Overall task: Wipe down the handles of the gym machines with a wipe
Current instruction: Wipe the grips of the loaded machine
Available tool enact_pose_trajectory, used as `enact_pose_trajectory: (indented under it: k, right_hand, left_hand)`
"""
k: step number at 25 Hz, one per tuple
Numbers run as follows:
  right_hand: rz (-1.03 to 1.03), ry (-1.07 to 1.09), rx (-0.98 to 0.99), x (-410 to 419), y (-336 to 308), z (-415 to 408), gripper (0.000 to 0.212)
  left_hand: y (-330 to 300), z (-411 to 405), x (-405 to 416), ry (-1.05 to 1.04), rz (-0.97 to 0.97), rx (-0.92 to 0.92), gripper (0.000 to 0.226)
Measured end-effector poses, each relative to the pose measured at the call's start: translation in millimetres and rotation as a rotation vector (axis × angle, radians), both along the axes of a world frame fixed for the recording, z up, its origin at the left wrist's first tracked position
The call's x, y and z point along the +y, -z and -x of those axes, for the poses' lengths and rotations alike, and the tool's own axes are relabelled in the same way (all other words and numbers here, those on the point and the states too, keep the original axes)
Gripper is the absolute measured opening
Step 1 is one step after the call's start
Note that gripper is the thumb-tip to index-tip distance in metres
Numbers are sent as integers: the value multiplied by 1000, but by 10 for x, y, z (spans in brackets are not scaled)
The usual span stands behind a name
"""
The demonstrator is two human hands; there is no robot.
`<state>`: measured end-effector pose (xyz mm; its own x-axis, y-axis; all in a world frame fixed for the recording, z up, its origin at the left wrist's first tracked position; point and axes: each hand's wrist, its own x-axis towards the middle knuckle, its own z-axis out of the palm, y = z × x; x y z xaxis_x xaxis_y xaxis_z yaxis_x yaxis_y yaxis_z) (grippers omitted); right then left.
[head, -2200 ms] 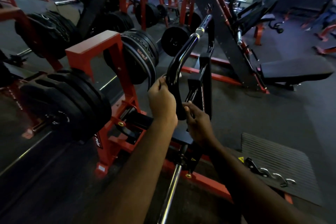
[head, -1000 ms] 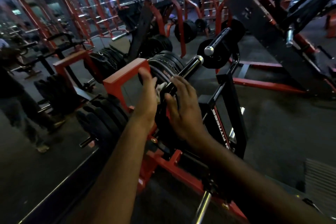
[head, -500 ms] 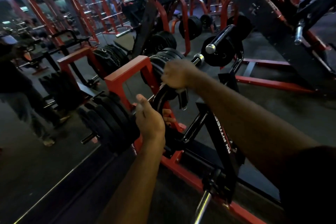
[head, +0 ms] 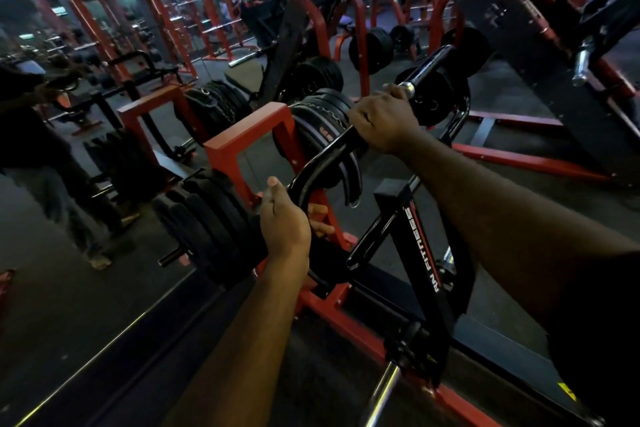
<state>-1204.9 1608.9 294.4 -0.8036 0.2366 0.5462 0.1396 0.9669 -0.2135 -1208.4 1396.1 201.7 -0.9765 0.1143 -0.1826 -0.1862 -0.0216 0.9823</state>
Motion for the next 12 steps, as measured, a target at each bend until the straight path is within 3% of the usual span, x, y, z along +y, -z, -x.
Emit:
enact_pose_trajectory:
  k: [3,6,9,12]
  right_hand:
    - [106,-152,108,-530,146,-2,44]
    - [-68,-370,122,-967,266,-67,46]
    - [-120,-227,76,-486,111,70,47]
    - [38,-108,168,87,124,125,45]
  left_hand:
    - [-255,-80,-29,33,9,13,92]
    - [-352,-143,-49,39,-9,60,75]
    - [-231,-81,-29,46,6,25,93]
    - [-169,-32,-8,51,40,41,91]
